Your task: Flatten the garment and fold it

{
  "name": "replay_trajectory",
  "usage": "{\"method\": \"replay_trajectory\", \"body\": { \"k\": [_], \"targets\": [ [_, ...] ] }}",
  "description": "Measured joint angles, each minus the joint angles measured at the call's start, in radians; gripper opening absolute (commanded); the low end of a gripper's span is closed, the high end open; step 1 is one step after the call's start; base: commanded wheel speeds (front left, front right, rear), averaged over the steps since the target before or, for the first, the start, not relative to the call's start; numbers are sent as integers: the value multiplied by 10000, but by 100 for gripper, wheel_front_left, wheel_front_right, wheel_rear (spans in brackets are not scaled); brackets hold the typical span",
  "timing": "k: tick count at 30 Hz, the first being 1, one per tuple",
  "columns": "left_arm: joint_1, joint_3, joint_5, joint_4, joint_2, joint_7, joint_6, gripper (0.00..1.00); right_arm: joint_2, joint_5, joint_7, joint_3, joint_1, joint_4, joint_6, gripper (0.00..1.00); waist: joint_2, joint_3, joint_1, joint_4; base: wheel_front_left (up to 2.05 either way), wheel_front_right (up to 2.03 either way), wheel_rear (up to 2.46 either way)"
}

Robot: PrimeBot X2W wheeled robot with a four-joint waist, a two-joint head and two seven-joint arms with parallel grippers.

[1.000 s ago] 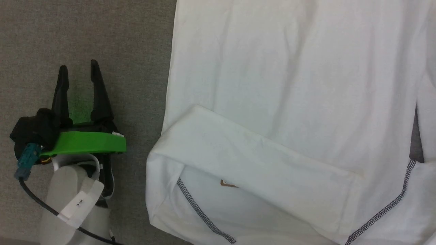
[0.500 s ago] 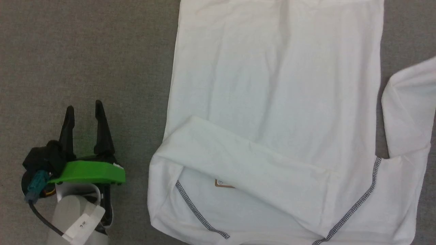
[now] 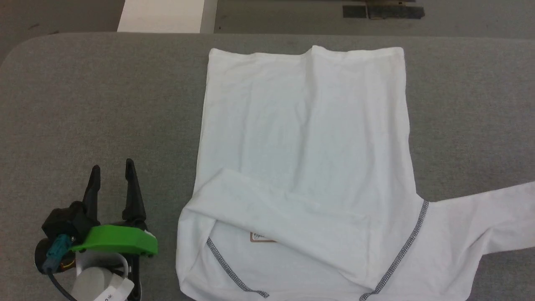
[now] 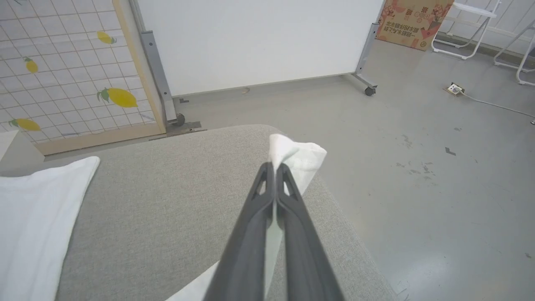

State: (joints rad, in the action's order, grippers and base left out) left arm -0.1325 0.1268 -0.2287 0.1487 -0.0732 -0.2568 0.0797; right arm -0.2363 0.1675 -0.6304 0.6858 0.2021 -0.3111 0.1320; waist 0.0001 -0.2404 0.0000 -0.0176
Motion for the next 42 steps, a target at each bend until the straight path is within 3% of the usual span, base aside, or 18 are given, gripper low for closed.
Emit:
{"method": "replay_trajectory", "body": {
  "k": [5,11,20,21,24,25,35,42],
  "targets": [
    [102,-59,0,105,13,0,46,100,173,192,-623,-794,-485,-1285,0,0,0,473,0,115,0,0,0],
    [104,-194,-2,249,44,-2,88,100,127,282,-1024,-3055,-770,-2303,0,0,0,714,0,90,0,0,0],
    [86,-328,-10,387,73,0,132,100,15,357,-1459,-8500,-380,-2589,0,0,0,611,0,-198,0,0,0],
    [81,-332,-19,422,86,0,153,100,174,420,-1453,-10239,140,-2040,2,0,0,584,0,-271,0,0,0],
    [76,-376,-27,460,100,0,159,100,426,552,-1335,-11595,548,-955,2,0,0,565,0,-349,0,0,0],
    [58,-462,-77,510,115,0,163,100,754,677,-1053,-12562,872,426,2,0,-1,536,0,-455,0,0,0],
    [-241,-706,-109,593,165,-2,174,100,1641,1195,334,-14376,2080,5053,0,0,0,122,0,-815,0,0,0],
    [-406,-759,-180,690,178,-2,174,100,1801,1818,1262,-15417,3200,6646,0,0,0,-235,0,-1008,0,0,0]
  ]
}}
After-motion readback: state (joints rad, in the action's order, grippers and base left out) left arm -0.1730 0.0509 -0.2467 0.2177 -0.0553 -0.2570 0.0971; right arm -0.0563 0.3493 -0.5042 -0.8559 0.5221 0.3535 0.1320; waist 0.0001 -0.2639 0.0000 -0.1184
